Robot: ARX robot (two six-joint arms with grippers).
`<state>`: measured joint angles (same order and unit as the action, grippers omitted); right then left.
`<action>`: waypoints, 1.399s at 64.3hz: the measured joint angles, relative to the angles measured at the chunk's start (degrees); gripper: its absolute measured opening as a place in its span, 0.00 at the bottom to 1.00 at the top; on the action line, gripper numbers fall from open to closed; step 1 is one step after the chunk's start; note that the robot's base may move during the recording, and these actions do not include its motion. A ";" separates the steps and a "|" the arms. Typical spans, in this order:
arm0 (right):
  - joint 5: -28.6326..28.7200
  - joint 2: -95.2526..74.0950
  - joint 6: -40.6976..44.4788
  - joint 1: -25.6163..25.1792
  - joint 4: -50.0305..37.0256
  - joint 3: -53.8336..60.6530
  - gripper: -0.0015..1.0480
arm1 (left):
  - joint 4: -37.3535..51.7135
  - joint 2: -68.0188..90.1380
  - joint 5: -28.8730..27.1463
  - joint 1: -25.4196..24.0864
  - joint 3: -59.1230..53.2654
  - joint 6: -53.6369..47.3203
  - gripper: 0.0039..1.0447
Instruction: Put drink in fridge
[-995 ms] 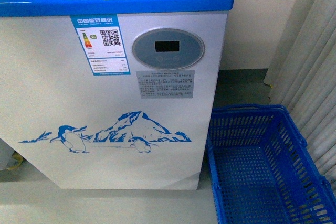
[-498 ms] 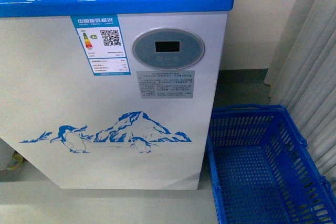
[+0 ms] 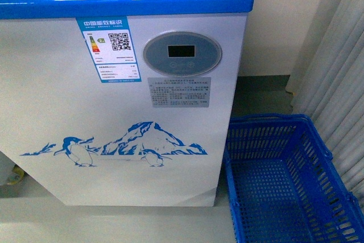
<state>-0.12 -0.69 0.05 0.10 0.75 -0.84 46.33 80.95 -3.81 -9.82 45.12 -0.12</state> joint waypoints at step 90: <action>0.13 0.00 0.00 -0.02 0.00 0.00 0.40 | -46.45 -80.59 3.80 10.12 -44.28 -0.17 0.02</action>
<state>0.01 -0.69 0.05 0.08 0.75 -0.84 -0.12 0.36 -0.01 0.30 0.84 -0.30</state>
